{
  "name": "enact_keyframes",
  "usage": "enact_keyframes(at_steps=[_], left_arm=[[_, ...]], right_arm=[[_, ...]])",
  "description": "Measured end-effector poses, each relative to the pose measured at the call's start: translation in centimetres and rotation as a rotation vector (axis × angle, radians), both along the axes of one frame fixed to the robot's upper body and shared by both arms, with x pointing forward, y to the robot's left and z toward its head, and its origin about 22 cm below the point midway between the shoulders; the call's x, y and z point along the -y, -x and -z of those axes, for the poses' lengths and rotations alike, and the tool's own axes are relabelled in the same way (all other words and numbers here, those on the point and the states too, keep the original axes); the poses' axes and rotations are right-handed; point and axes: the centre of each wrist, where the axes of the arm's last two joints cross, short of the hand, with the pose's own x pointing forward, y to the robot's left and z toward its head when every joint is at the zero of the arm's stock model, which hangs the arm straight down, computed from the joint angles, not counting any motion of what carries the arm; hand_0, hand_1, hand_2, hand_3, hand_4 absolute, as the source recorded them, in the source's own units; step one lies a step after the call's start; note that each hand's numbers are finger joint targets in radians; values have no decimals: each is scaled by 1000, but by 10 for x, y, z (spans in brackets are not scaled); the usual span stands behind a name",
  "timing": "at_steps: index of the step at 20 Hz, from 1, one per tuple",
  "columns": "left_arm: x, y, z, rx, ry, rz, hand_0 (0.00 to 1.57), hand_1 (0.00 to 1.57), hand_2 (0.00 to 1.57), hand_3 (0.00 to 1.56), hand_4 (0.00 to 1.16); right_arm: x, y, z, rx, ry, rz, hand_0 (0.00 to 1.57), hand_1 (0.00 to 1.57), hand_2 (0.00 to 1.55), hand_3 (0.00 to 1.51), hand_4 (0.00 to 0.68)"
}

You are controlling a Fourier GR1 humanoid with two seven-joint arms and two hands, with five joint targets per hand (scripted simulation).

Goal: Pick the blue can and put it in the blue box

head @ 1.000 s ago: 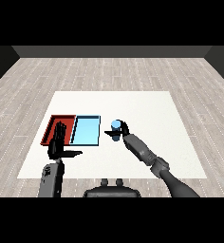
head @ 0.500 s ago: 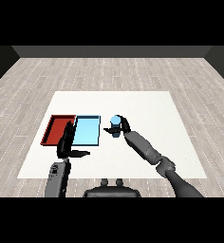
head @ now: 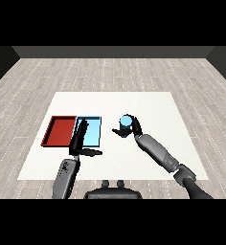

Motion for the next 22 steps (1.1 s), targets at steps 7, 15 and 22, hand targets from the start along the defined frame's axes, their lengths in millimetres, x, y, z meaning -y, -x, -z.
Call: enact_keyframes(at_steps=[7,15,22], left_arm=[[18,-3,0,-21,9,17,0,0,0,0,0],[47,-17,5,-45,3,68,0,0,0,0,0],[61,-14,11,-67,21,96,0,0,0,0,0]], right_arm=[[-7,21,-28,46,-27,-1,1502,1502,1469,1397,590],[-23,29,-49,102,-23,-26,1501,1501,1459,1392,582],[-17,36,-62,136,-20,-20,1460,1460,1438,1379,589]])
